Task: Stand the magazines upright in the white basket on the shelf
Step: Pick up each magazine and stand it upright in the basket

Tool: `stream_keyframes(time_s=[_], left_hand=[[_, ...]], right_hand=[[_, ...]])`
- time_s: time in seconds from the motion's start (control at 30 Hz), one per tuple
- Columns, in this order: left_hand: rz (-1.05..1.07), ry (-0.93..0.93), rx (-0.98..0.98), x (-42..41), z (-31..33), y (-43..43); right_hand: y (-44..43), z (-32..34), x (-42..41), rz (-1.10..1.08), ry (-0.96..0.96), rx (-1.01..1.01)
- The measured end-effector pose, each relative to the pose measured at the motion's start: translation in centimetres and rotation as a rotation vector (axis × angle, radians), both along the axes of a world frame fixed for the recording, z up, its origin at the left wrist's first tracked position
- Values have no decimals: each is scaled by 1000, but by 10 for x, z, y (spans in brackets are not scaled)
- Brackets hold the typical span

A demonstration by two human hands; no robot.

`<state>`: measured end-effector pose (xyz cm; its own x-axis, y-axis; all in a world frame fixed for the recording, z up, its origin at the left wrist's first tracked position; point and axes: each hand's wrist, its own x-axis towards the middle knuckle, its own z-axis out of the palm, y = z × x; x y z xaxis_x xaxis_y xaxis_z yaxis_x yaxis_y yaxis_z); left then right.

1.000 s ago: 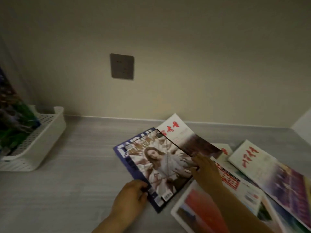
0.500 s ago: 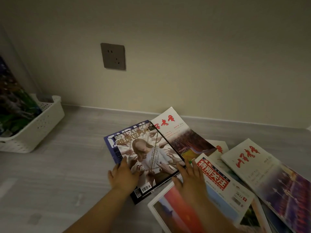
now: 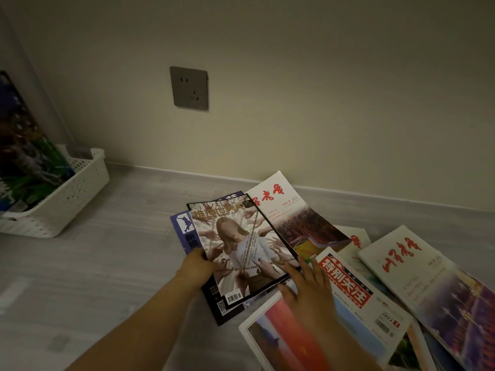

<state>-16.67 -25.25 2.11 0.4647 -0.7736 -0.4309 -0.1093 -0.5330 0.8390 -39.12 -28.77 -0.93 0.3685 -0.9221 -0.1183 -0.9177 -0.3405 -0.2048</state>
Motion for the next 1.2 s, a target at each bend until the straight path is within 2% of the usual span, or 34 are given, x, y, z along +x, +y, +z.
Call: stream_keyframes(time_s=[0.07,0.17,0.27,0.37,0.47,0.53,0.7,0.8,0.93,1.03,1.2], left_hand=[[-31,-147,-2,-1,4,1],[-28,-108,-141,-3,16,7],[-41,25,-335,4,31,17],[-75,131,-457,23,46,27],[-92,61,-524,49,65,38],[-105,27,-567,70,77,45],[-52,-63,-651,130,98,65],[102,-90,-696,171,104,75],[338,-334,-669,225,106,85],[477,-402,-697,265,109,90],[560,-501,-673,332,112,100]], right_hand=[[1,2,0,9,-1,7],[0,9,-1,4,-89,10],[-10,32,7,-61,-348,5],[-24,67,34,-149,-678,148],[-30,95,73,-194,-925,391],[-34,110,101,-123,-1005,434],[-43,147,177,-44,-1035,395],[-48,164,227,2,-1034,397],[-48,179,302,73,-1012,351],[-47,189,360,144,-1037,326],[-48,192,448,175,-1087,303]])
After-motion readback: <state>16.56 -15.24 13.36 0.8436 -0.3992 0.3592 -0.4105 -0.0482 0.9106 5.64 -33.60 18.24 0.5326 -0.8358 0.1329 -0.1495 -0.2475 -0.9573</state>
